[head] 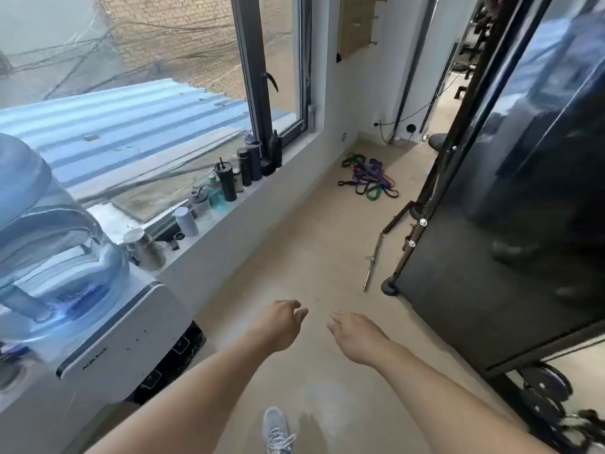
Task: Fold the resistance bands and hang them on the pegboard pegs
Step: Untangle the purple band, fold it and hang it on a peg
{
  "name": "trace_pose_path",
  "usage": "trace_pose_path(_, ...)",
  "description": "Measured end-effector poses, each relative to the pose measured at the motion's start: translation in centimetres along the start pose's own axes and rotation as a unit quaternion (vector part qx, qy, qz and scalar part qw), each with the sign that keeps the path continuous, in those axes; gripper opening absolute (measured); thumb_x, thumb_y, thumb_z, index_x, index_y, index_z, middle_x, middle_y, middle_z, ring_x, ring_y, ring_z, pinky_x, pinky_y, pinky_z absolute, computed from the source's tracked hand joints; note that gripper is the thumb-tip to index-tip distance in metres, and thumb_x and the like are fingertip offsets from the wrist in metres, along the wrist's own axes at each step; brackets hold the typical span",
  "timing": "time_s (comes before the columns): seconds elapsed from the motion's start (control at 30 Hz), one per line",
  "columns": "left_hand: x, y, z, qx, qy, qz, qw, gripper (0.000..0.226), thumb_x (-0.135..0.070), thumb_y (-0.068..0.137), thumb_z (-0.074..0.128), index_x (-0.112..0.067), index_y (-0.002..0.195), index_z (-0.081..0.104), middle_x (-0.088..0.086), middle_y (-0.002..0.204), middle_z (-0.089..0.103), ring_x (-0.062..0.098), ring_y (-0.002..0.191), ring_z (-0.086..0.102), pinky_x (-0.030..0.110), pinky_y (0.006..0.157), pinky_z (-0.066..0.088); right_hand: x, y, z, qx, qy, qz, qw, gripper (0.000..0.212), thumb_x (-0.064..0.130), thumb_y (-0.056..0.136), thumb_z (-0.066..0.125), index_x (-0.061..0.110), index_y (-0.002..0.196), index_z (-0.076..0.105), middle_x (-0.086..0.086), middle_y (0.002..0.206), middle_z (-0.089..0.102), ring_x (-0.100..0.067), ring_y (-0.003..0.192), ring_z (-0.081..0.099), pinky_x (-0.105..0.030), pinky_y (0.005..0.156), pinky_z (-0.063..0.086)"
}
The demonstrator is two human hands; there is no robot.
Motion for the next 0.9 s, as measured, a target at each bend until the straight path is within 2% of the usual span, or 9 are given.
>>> trace_pose_path(0.1, 1.3, 5.1, -0.9, 0.009, -0.018, -0.001, 1.000, 0.048, -0.043, 0.107, 0.034, -0.015, 0.134, 0.061, 0.009, 0.136, 0.063, 0.029, 0.126, 0.056, 0.034, 0.100, 0.046, 0.4, 4.8, -1.3, 0.009, 0.006, 0.011, 1.000, 0.044, 0.030, 0.110, 0.035, 0.006, 0.139, 0.057, -0.013, 0.150, 0.056, -0.033, 0.140, 0.047, -0.041, 0.113, 0.039)
trace_pose_path(0.33, 2.7, 18.5, -6.9, 0.036, -0.003, 0.029, 0.999, 0.046, -0.037, 0.109, 0.029, -0.012, 0.127, 0.063, 0.013, 0.130, 0.065, 0.033, 0.122, 0.058, 0.032, 0.093, 0.045, 1.4, 17.4, -6.7, 0.010, 0.030, 0.066, 0.997, 0.046, 0.033, 0.108, 0.037, 0.005, 0.137, 0.060, -0.013, 0.149, 0.057, -0.034, 0.138, 0.050, -0.043, 0.112, 0.041)
trace_pose_path(0.47, 2.6, 26.3, -9.7, 0.054, 0.008, 0.035, 0.998, 0.047, -0.041, 0.108, 0.029, -0.013, 0.126, 0.063, 0.014, 0.128, 0.066, 0.036, 0.120, 0.058, 0.035, 0.094, 0.047, 1.3, 23.5, -9.9, 0.010, 0.040, 0.076, 0.996, 0.039, 0.032, 0.106, 0.039, 0.007, 0.123, 0.064, -0.015, 0.138, 0.062, -0.038, 0.133, 0.053, -0.042, 0.105, 0.045)
trace_pose_path(0.57, 1.8, 32.7, -11.6, 0.064, 0.014, 0.034, 0.997, 0.046, -0.043, 0.107, 0.031, -0.016, 0.126, 0.063, 0.014, 0.128, 0.066, 0.037, 0.120, 0.058, 0.035, 0.093, 0.048, 0.6, 27.9, -12.6, 0.023, 0.031, 0.066, 0.997, 0.040, 0.027, 0.108, 0.037, 0.004, 0.130, 0.061, -0.015, 0.142, 0.059, -0.036, 0.134, 0.052, -0.040, 0.105, 0.045)
trace_pose_path(0.67, 0.5, 40.0, -13.5, 0.064, 0.013, 0.032, 0.997, 0.046, -0.042, 0.107, 0.031, -0.015, 0.126, 0.064, 0.015, 0.128, 0.066, 0.038, 0.119, 0.058, 0.036, 0.095, 0.048, -0.4, 32.9, -15.6, 0.034, 0.038, 0.065, 0.997, 0.034, 0.028, 0.107, 0.039, 0.008, 0.121, 0.062, -0.014, 0.133, 0.063, -0.034, 0.128, 0.056, -0.035, 0.097, 0.044)
trace_pose_path(0.77, -1.3, 46.8, -15.4, 0.063, 0.014, 0.025, 0.998, 0.046, -0.042, 0.107, 0.031, -0.015, 0.125, 0.064, 0.015, 0.127, 0.066, 0.038, 0.118, 0.058, 0.038, 0.096, 0.049, -2.1, 37.9, -19.4, 0.040, 0.041, 0.043, 0.997, 0.037, 0.030, 0.106, 0.040, 0.011, 0.129, 0.062, -0.011, 0.138, 0.062, -0.032, 0.131, 0.054, -0.035, 0.103, 0.045)
trace_pose_path(0.9, -4.2, 54.1, -17.6, 0.070, 0.014, 0.024, 0.997, 0.045, -0.042, 0.107, 0.031, -0.016, 0.123, 0.064, 0.015, 0.125, 0.066, 0.038, 0.116, 0.059, 0.037, 0.095, 0.048, -4.3, 43.8, -25.9, 0.053, 0.010, 0.044, 0.998, 0.035, 0.030, 0.107, 0.041, 0.011, 0.127, 0.061, -0.015, 0.136, 0.061, -0.033, 0.129, 0.056, -0.035, 0.098, 0.047)
Point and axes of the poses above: each hand's wrist, its own y-axis towards the middle knuckle, its own z-axis out of the palm, x = y × z, the point moved 2 cm from there along y, towards the middle knuckle
